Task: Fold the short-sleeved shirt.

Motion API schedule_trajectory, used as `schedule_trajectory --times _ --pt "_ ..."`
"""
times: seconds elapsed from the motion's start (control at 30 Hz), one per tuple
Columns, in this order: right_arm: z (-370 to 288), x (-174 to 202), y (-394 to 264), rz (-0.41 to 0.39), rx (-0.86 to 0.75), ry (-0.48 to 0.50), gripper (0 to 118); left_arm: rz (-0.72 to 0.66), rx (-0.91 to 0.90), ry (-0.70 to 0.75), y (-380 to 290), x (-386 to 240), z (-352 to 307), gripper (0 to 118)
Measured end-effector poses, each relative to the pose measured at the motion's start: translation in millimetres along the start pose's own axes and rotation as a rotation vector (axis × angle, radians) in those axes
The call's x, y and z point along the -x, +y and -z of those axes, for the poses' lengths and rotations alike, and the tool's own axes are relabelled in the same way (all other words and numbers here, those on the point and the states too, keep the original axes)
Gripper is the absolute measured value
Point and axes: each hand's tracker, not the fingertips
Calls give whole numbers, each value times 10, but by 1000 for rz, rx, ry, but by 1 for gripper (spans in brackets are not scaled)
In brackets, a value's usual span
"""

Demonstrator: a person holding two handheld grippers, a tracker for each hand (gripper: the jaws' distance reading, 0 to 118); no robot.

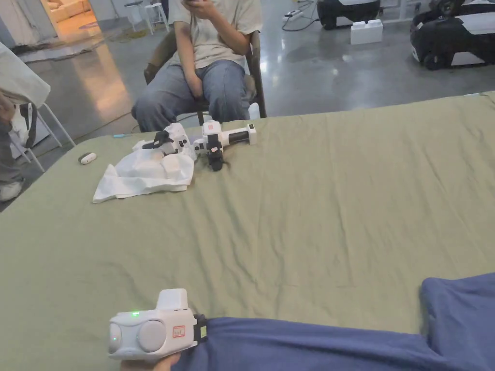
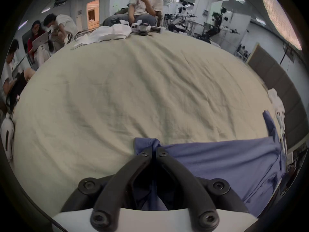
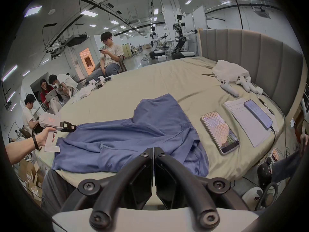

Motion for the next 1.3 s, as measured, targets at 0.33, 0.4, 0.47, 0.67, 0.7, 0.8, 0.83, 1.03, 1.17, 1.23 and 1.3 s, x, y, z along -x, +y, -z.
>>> schedule_trajectory --times 0.33,0.4,0.47,0.67,0.7,0.8,0.83,1.03,1.17,1.23,1.3 --pt "1801 -697 1106 95 309 -107 70 -22 97 -10 143 -5 36 1" --pt "2205 -828 1141 94 378 -157 69 -19 93 -4 127 -12 38 1" --pt "2508 -893 1121 76 424 -249 56 2 85 8 109 -45 35 1" --pt "2401 -593 1025 -68 363 -270 0 72 36 58 42 -174 -1 0" --pt "2421 -587 1033 -67 376 -266 0 65 30 57 55 -174 -26 0" --pt "2311 -623 1147 -89 350 -238 0 -46 -85 -6 178 -54 -325 0" --pt "2177 -638 1165 -56 302 -219 0 -101 -159 -52 223 21 -514 0" --pt "1025 -539 980 -32 121 -124 0 -55 -273 -129 -297 117 -1546 0" --pt "411 -605 579 -5 110 -117 0 -84 -222 -148 -966 272 -1924 0" --pt "236 -613 359 12 99 -102 0 -84 -138 -139 -1237 334 -1952 0" --pt "225 -594 210 5 141 -105 0 -109 -133 -128 -1492 355 -1928 0"
